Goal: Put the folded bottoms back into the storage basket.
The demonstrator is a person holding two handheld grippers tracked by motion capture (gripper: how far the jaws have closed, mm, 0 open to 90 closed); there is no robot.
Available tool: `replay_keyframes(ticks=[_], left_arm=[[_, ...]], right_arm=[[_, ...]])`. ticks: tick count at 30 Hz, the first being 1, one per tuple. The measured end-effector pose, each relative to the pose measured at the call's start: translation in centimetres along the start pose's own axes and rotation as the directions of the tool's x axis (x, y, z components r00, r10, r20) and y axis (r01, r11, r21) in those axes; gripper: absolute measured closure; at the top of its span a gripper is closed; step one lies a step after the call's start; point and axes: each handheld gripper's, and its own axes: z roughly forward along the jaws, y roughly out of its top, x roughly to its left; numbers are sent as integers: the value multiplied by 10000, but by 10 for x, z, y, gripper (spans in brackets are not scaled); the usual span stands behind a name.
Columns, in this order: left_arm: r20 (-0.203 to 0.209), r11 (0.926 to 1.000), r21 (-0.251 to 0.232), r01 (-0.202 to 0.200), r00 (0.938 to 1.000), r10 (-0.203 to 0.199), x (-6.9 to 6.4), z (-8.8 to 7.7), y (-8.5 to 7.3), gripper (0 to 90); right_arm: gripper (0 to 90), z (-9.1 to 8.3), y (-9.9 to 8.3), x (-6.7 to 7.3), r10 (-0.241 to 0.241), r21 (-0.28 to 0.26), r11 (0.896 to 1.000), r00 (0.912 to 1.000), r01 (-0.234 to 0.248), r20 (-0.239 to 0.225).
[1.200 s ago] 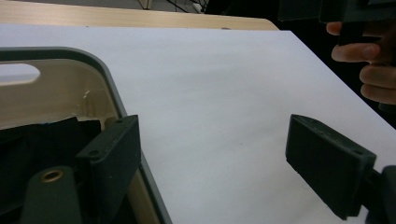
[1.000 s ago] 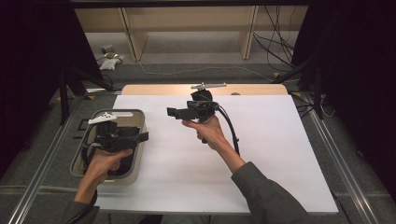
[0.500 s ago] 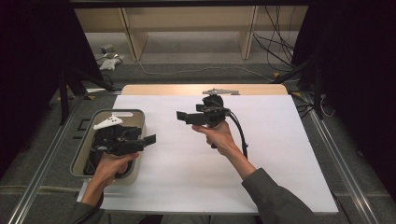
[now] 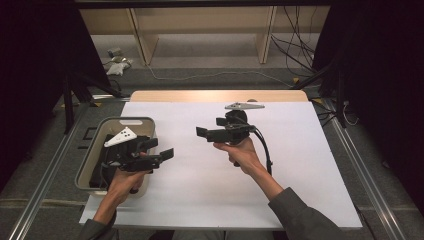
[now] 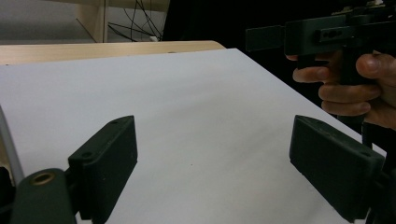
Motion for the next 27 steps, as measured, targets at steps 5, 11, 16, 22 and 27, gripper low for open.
replay_keyframes(ticks=[5, 11, 16, 22, 27], left_arm=[[142, 9992, -41, -387, 9991, 387, -9, 5, -6, 115], [205, 9972, -261, -702, 9973, 707, -20, 9, -11, 90], [173, 9965, -305, -782, 9967, 788, -23, 11, -16, 86], [62, 9952, -486, -854, 9963, 858, -25, 10, -19, 86], [12, 9942, -560, -921, 9957, 924, -25, 10, -22, 86]], right_arm=[[46, -9, -7, -1, -63, -89, 9999, 10000, 63, 17], [22, -20, -16, -1, -411, -274, 9988, 9991, 413, 73], [21, -28, -24, -3, -505, -464, 9976, 9987, 506, 38], [26, -38, -32, -7, -717, -576, 9957, 9971, 730, 240], [29, -48, -41, -10, -784, -629, 9948, 9963, 804, 338]])
